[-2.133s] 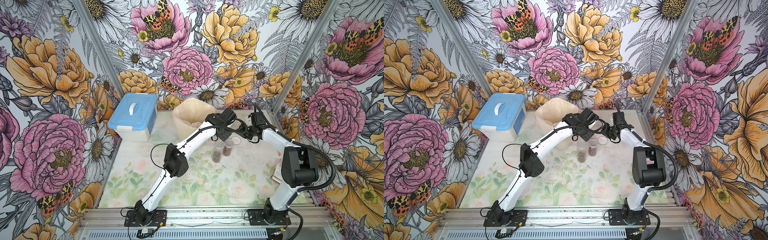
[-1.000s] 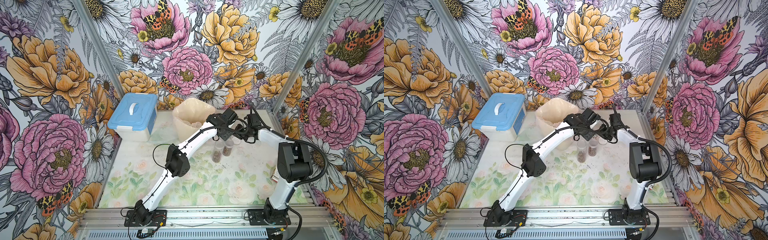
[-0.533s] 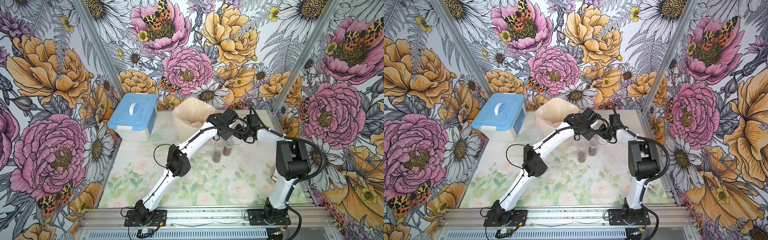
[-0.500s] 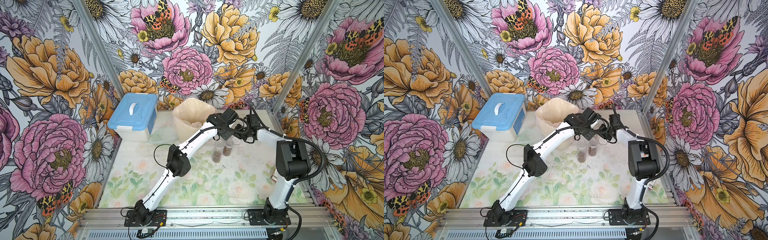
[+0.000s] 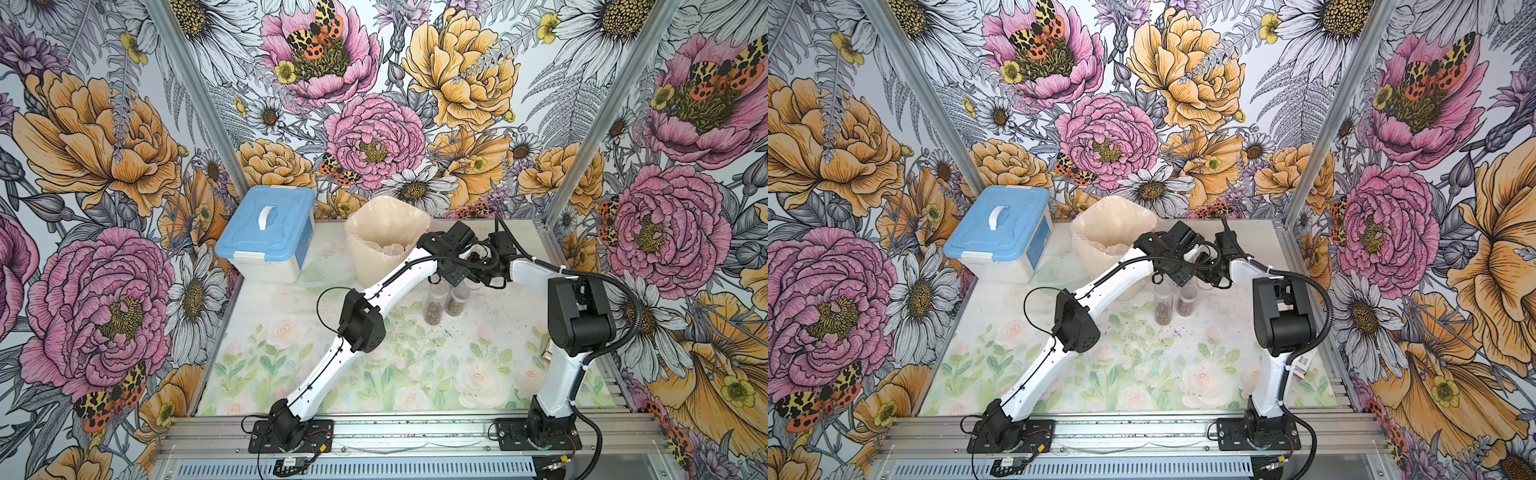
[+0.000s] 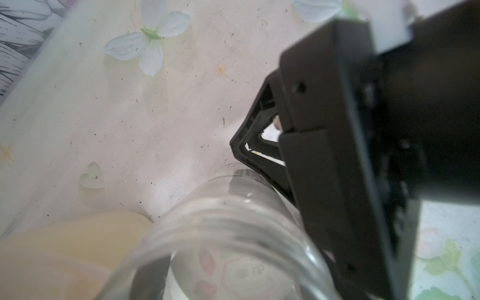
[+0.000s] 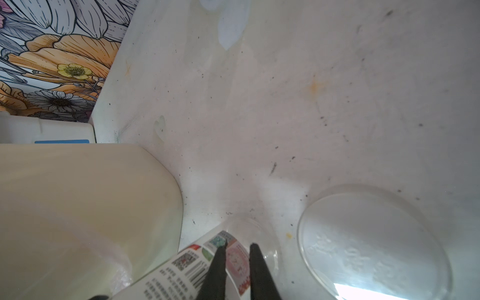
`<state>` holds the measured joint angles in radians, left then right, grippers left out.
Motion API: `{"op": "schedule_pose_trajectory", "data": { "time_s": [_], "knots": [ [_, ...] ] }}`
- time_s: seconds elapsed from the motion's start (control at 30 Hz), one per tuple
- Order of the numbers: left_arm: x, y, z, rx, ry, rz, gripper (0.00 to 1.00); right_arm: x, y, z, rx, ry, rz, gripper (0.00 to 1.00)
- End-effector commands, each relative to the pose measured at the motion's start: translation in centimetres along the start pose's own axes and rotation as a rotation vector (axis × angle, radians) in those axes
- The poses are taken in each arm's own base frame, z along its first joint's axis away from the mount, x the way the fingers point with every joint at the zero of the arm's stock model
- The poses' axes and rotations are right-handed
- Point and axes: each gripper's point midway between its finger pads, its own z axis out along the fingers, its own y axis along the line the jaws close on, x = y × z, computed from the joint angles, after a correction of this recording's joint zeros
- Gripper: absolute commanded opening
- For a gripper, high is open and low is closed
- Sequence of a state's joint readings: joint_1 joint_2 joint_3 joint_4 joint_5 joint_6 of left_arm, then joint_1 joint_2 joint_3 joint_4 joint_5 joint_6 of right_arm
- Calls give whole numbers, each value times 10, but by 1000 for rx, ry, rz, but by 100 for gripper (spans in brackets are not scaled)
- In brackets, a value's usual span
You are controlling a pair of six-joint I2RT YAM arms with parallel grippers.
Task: Empty the moldy dried flower tea in the jars
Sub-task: Place the jar at the center of the board.
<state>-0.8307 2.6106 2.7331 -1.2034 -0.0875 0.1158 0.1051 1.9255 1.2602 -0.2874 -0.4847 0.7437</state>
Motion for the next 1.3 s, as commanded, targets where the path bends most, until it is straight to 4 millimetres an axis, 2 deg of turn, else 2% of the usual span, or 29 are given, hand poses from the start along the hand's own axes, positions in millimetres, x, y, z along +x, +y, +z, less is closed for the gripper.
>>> {"op": "schedule_pose_trajectory", "data": {
  "time_s": [0.0,0.3,0.5,0.73,1.1,1.27],
  "knots": [
    [3,-2,1,27,10,-21,77,-5,4,-3,-12,-7,0,20],
    [-10,13,-19,3,-41,-71,90,-24,11,-16,1,-77,-20,30],
    [-18,20,-34,-11,-73,-82,95,-32,14,-26,3,-113,-28,34],
    [-30,23,-58,-12,-127,-101,99,-41,10,-36,32,-162,-29,40],
    [-61,19,-112,44,-276,-130,99,-62,10,-69,56,-267,-39,55],
    [-60,12,-117,81,-277,-131,99,-63,6,-77,68,-285,-45,60]
  ]
}}
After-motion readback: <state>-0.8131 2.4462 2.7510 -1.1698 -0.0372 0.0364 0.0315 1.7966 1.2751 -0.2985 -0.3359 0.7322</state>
